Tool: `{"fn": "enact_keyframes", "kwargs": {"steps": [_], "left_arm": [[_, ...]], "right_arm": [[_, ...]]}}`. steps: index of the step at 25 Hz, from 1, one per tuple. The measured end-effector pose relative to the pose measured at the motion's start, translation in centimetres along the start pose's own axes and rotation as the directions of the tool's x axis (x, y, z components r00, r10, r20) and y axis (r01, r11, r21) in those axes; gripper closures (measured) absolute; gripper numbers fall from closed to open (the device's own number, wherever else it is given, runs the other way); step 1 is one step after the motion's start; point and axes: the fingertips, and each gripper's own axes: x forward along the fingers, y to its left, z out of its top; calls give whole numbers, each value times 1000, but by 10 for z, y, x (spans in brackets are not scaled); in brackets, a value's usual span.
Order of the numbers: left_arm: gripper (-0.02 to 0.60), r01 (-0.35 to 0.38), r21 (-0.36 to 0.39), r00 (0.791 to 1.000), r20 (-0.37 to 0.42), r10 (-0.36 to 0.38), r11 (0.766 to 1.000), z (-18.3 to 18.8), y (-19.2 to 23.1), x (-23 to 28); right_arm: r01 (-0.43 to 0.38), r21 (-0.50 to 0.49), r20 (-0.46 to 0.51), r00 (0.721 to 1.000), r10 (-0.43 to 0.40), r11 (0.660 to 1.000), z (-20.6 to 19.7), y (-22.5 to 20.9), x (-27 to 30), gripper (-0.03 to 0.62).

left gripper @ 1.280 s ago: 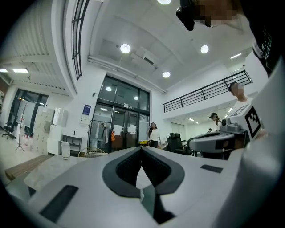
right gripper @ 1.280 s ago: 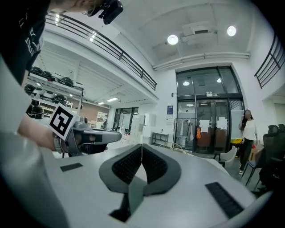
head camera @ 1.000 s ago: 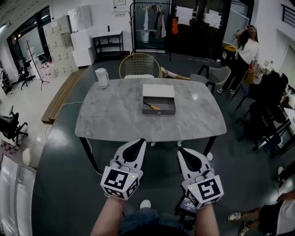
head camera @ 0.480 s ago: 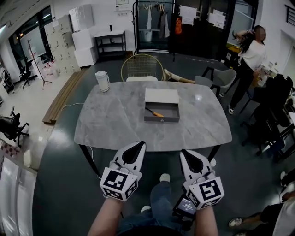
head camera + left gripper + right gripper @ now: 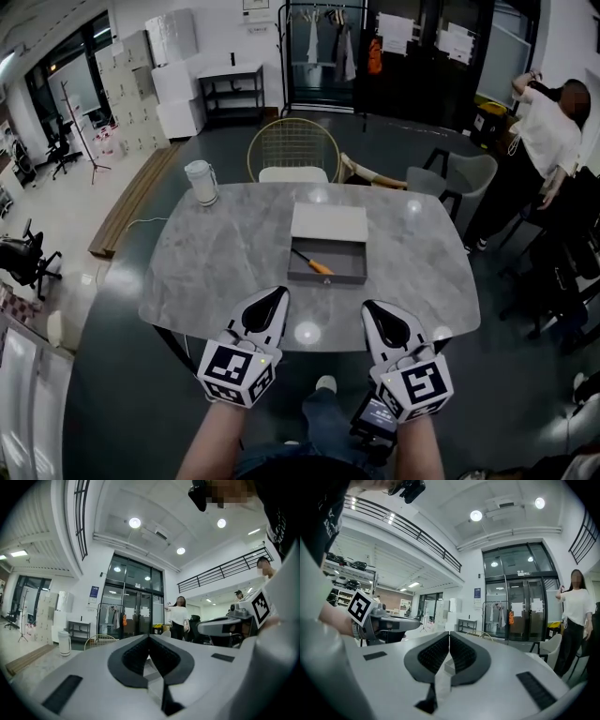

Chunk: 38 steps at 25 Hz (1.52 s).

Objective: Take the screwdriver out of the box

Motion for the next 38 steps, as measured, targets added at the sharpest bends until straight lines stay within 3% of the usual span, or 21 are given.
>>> {"fn": "enact_keyframes", "kwargs": {"steps": [16, 25, 33, 38], "left_arm": [[569, -128, -25, 992, -22, 128, 991, -7, 72, 122], [569, -177, -49, 982, -79, 173, 983, -24, 97, 141], [569, -189, -68, 974, -138, 179, 980, -41, 136, 149], [569, -187, -83, 971, -167, 171, 979, -52, 159, 153]], "right_arm": [[-121, 10, -38, 992, 121, 993, -15, -93, 122, 568], [-170, 79, -122, 976, 179, 982, -34, -109, 162, 568], [-237, 170, -263, 924, 276, 957, -71, -91, 205, 566], [-262, 198, -369, 873, 319, 945, -100, -79, 229, 556]]}}
